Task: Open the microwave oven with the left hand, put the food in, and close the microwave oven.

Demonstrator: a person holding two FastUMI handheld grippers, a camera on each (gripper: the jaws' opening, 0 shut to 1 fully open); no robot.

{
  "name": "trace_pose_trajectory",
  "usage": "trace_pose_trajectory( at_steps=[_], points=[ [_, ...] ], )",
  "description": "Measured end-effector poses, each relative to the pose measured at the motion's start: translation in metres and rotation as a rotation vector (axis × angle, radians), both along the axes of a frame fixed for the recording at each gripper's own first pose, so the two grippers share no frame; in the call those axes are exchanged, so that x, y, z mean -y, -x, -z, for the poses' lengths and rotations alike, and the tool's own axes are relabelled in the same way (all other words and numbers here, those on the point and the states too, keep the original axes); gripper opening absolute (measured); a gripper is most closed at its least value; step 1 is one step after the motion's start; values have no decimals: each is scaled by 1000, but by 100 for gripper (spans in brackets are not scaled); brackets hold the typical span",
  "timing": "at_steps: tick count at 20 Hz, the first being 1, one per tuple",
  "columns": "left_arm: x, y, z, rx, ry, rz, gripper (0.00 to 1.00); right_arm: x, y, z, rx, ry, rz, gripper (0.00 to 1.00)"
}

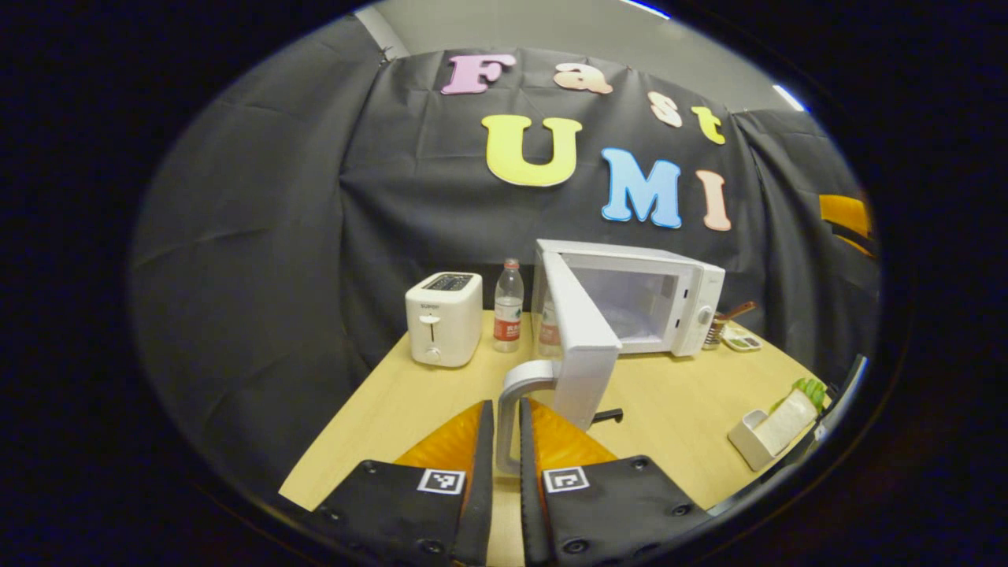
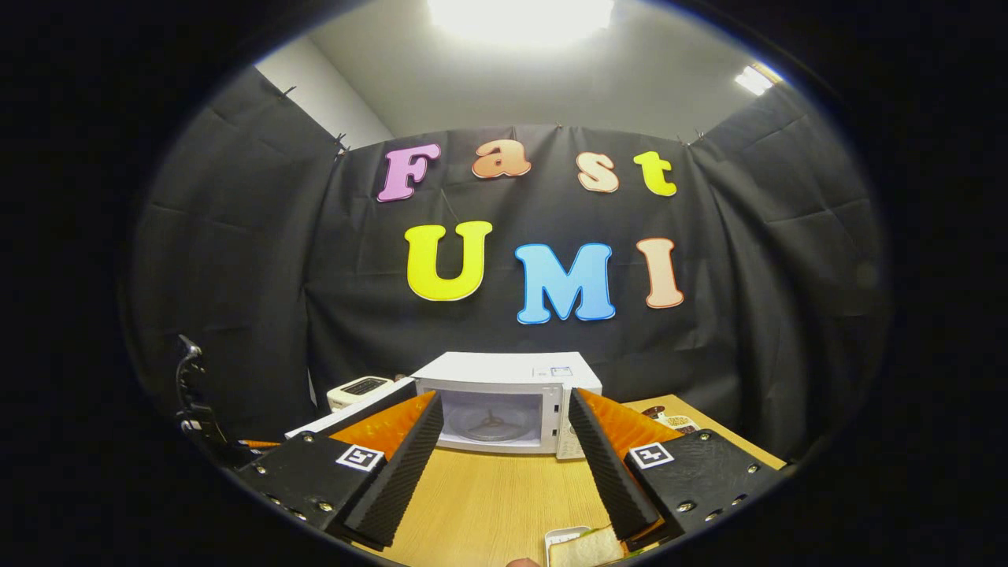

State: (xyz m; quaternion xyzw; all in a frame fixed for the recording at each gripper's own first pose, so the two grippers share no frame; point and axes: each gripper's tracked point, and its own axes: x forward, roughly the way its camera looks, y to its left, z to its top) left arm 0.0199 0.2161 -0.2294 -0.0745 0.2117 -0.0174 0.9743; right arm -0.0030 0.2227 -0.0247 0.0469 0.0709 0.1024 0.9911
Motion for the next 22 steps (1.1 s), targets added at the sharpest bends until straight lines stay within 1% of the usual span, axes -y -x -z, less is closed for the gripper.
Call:
trace_pose_trajectory(
  at_steps=[3, 4, 5, 7, 8, 10, 11, 14, 16, 18, 20, 22],
  points=[
    [-10, 9, -27, 49, 12, -68, 68, 18, -6, 1, -13, 6, -5, 97],
    [-12, 13, -35, 59, 6, -96, 79, 23, -6, 5, -33, 3, -15, 97],
    [-10, 20, -42, 68, 2, -105, 90, 28, -7, 6, -46, -1, -27, 97],
    [-10, 27, -62, 98, -33, -133, 94, 47, -10, 8, -66, 1, -33, 97],
    [-8, 29, -74, 116, -50, -139, 98, 55, -12, 16, -87, 4, -42, 97],
    [-3, 35, -91, 140, -61, -158, 97, 72, -16, 37, -155, -1, -51, 97],
    [1, 36, -98, 147, -54, -164, 95, 79, -16, 48, -193, -17, -58, 97],
    [16, 38, -120, 176, -47, -180, 96, 97, -18, 80, -300, -69, -73, 98],
    [26, 40, -133, 199, -60, -177, 95, 108, -17, 102, -373, -95, -79, 100],
    [35, 40, -147, 218, -69, -169, 96, 117, -17, 122, -428, -111, -78, 100],
    [45, 40, -156, 232, -64, -163, 97, 124, -15, 142, -479, -113, -81, 100],
    [49, 40, -166, 249, -65, -169, 96, 127, -9, 162, -533, -111, -94, 100]
  ],
)
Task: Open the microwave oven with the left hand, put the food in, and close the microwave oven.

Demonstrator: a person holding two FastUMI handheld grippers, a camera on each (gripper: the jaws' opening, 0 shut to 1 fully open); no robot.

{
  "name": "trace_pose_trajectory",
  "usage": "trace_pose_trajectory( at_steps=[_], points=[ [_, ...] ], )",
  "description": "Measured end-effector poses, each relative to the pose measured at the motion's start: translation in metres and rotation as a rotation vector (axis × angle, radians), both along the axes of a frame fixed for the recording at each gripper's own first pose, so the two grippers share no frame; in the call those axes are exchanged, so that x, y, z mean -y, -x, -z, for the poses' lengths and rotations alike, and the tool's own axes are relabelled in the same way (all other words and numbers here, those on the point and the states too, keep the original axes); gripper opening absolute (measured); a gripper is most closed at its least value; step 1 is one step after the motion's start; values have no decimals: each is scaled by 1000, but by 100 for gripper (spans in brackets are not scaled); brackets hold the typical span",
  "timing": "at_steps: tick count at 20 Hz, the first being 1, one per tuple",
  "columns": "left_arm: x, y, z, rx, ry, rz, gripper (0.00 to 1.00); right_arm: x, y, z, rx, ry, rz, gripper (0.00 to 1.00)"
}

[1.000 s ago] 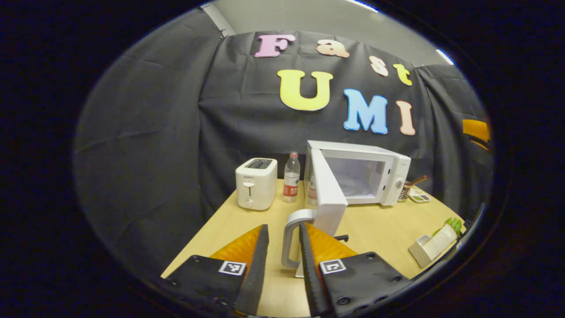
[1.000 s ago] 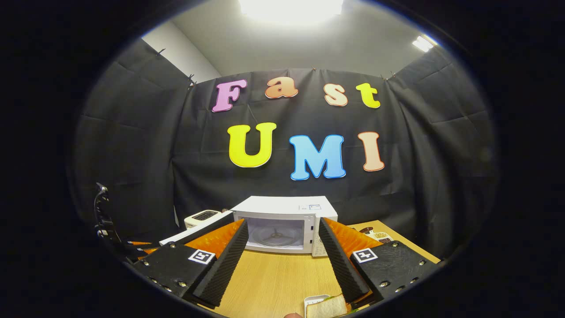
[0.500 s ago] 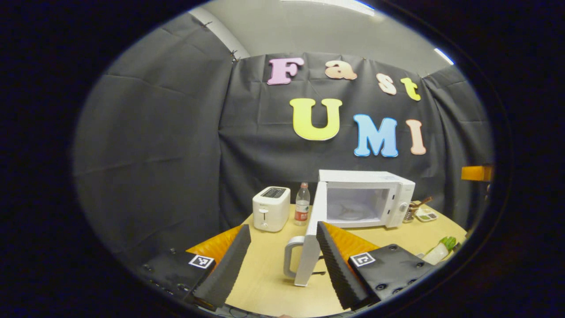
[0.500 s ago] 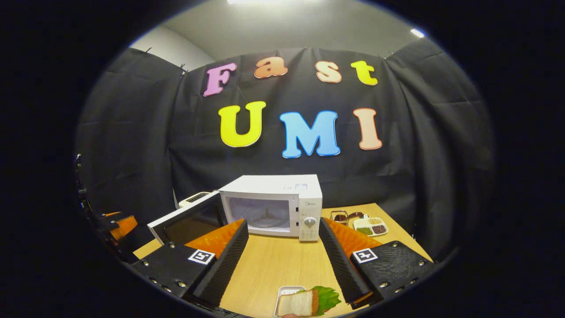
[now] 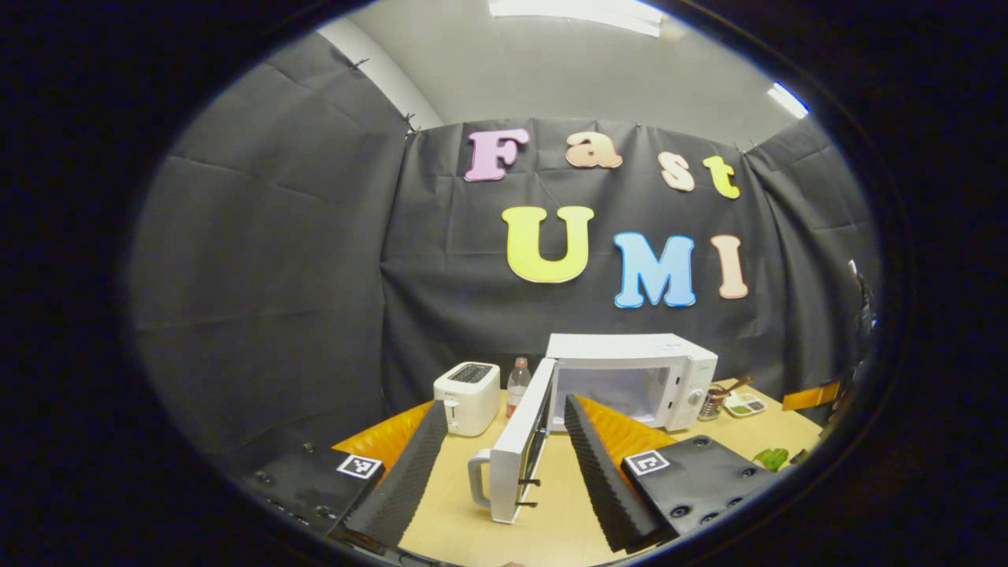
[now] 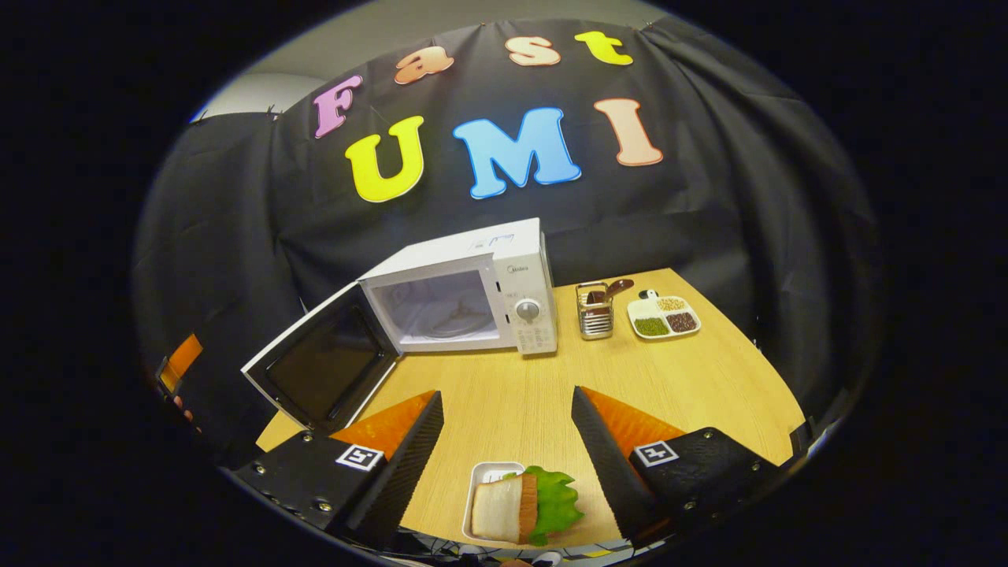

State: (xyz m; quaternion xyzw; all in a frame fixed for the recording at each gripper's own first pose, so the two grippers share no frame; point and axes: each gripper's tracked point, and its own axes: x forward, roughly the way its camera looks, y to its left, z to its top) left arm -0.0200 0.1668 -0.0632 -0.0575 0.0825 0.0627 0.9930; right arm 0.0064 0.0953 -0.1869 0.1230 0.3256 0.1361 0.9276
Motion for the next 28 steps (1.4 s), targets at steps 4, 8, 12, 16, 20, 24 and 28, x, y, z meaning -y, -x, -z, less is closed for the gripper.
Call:
trace_pose_trajectory(
  at_steps=[4, 8, 12, 16, 20, 24, 28],
  points=[
    [5, 5, -10, 15, -8, -13, 95, 1, 15, 30, -101, -21, -50, 100],
    [11, 9, -9, 11, -14, -24, 96, 4, 29, 55, -174, -11, -83, 100],
    [20, 13, -6, 6, -16, -29, 95, 5, 47, 77, -253, -25, -116, 100],
    [28, 15, -6, 4, -19, -35, 95, 1, 61, 100, -335, -46, -144, 100],
    [33, 17, -6, 0, -29, -42, 94, -3, 73, 114, -413, -97, -148, 100],
    [31, 22, -7, 1, -19, -76, 96, -12, 79, 120, -504, -207, -130, 72],
    [32, 23, -9, 12, 0, -116, 95, -17, 81, 119, -560, -290, -137, 57]
  ],
)
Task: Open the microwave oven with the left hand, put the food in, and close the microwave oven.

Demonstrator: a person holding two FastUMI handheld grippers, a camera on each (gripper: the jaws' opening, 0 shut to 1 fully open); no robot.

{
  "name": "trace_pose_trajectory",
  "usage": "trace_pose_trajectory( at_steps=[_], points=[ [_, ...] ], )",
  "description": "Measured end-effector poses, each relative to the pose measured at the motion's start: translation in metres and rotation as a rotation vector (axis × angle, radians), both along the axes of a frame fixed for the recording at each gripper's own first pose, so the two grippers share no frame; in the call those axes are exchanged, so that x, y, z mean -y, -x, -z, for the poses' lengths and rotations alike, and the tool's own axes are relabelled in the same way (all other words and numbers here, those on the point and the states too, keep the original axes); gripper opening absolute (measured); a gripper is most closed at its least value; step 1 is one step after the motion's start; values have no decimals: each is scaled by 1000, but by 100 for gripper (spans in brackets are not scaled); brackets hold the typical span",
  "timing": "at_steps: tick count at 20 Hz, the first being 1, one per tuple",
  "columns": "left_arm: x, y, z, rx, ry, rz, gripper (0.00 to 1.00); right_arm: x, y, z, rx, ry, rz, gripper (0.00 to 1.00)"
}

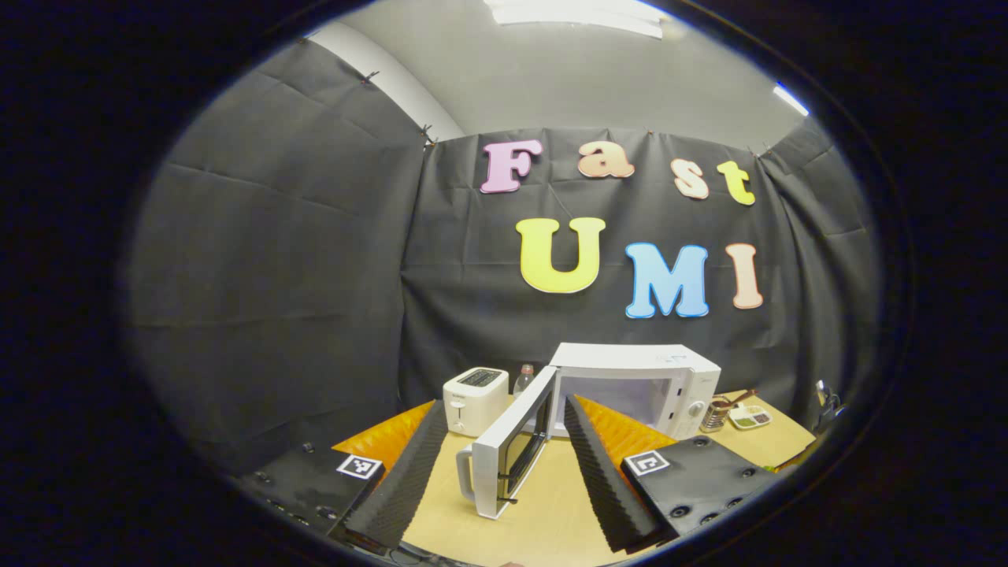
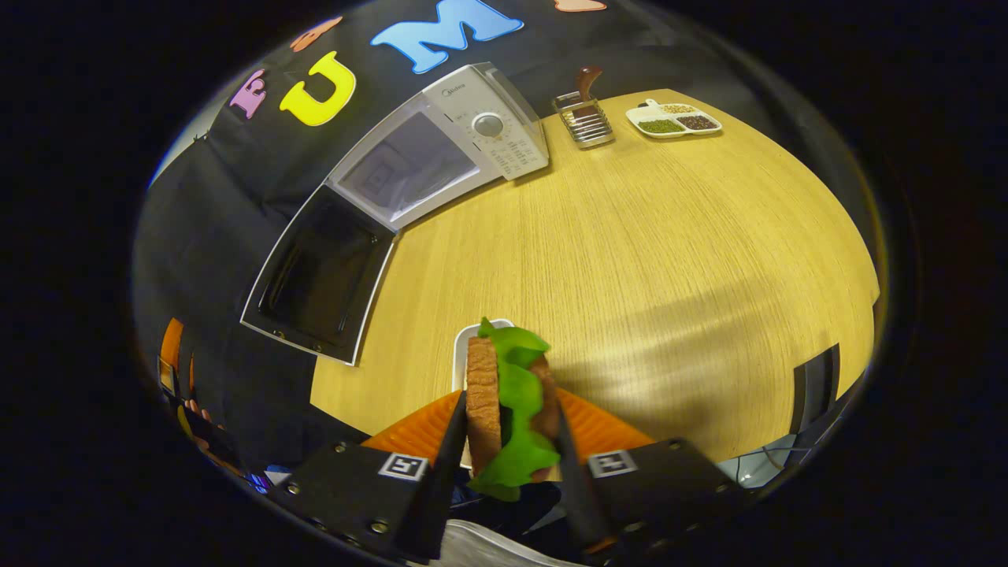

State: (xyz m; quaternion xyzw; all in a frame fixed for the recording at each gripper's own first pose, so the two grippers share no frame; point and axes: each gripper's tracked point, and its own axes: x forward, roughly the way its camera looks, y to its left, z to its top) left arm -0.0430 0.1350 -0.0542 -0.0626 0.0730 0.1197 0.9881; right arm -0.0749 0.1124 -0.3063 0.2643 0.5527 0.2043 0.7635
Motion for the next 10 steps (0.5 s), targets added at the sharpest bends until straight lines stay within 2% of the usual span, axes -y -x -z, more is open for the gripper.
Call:
trace_pose_trajectory(
  at_steps=[1, 2, 3, 7, 10],
  points=[
    [0, 0, 2, -1, 1, -10, 95, 1, 2, -3, -6, -15, -18, 47],
    [1, 1, 0, 2, 1, -19, 95, 3, -1, -4, 9, -6, -7, 47],
    [1, 4, -2, 6, 0, -24, 95, 2, 1, -6, 16, -5, -31, 31],
    [8, 4, -10, 22, -20, -32, 96, 2, -4, -20, 96, 36, -80, 30],
    [13, -3, -22, 48, -36, -24, 95, -5, -17, -48, 159, 16, -83, 31]
  ],
)
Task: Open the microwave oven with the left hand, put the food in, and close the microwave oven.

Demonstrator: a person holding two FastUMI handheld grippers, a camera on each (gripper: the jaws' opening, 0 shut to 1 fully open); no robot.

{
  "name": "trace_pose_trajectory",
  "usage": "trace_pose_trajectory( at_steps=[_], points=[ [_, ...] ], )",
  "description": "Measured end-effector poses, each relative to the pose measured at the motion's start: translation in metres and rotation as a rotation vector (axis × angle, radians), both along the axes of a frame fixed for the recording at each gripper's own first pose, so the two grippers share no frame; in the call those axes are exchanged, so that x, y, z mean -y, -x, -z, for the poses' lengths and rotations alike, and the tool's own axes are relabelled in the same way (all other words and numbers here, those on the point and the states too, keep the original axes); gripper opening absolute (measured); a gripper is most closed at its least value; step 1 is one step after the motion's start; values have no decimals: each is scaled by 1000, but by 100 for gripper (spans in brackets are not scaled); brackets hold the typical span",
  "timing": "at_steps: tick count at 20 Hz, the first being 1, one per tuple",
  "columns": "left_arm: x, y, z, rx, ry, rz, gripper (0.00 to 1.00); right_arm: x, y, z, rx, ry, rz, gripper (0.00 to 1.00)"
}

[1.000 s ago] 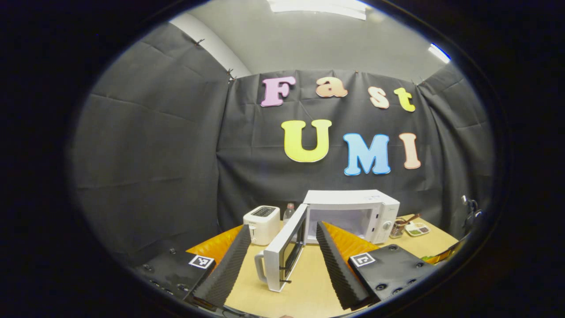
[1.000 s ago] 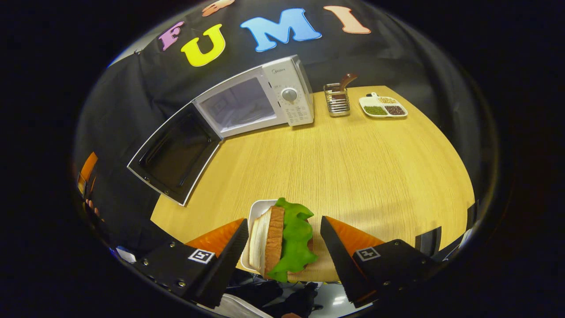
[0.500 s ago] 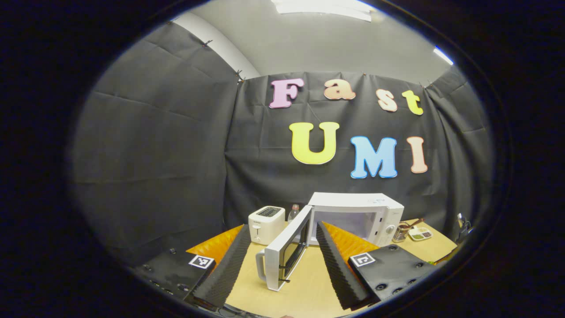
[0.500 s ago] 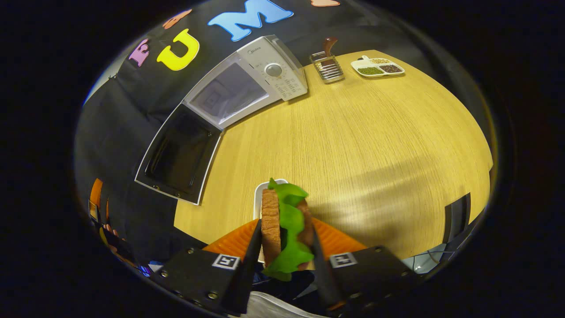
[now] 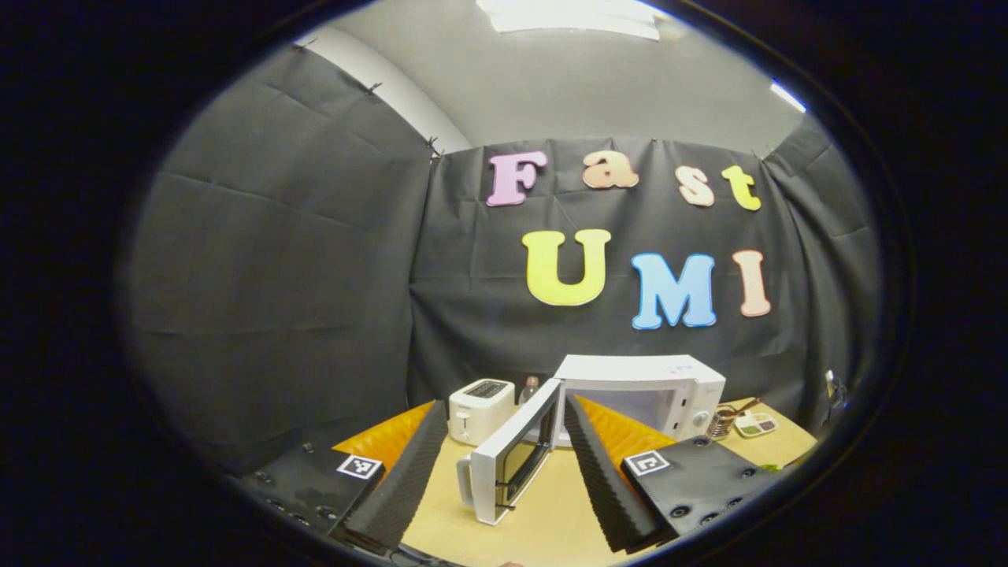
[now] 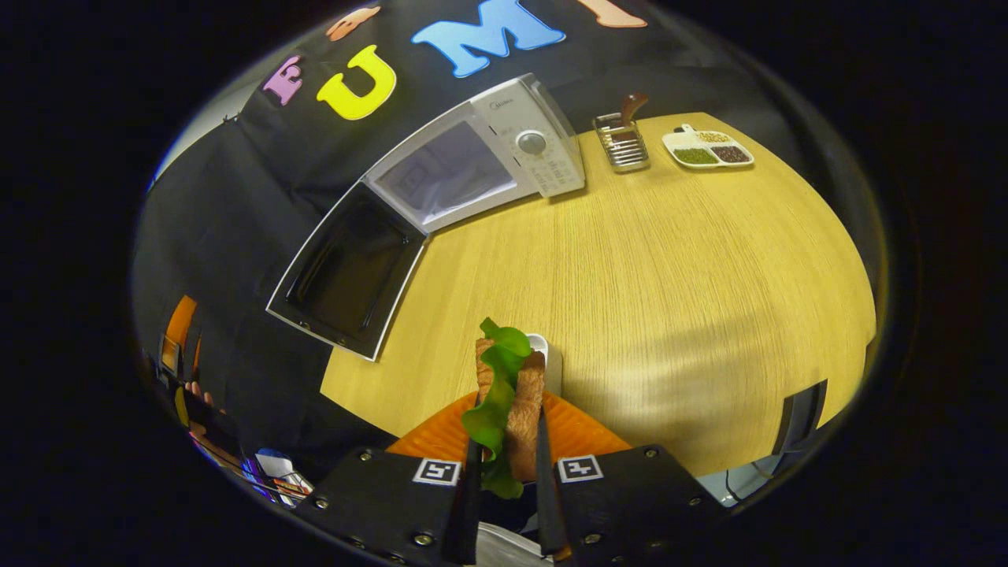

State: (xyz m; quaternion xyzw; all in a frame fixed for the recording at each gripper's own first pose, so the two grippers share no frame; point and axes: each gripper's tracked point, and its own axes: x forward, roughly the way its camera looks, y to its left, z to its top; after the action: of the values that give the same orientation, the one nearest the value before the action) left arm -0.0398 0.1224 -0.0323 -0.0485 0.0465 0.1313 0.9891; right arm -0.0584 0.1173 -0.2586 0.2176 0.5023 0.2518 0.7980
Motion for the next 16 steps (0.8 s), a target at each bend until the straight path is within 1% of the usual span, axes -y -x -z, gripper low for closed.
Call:
trace_pose_trajectory(
  at_steps=[2, 7, 11, 16],
  points=[
    [0, -8, -1, 8, -10, 15, 95, -7, -14, -16, 38, -20, 19, 30],
    [-8, -37, 6, 16, 7, 65, 95, -36, -53, -49, 106, -78, 109, 30],
    [-30, -62, 9, 28, 18, 93, 95, -65, -80, -57, 136, -86, 149, 30],
    [-68, -93, 8, 45, 17, 100, 95, -104, -119, -65, 174, -119, 234, 30]
  ],
)
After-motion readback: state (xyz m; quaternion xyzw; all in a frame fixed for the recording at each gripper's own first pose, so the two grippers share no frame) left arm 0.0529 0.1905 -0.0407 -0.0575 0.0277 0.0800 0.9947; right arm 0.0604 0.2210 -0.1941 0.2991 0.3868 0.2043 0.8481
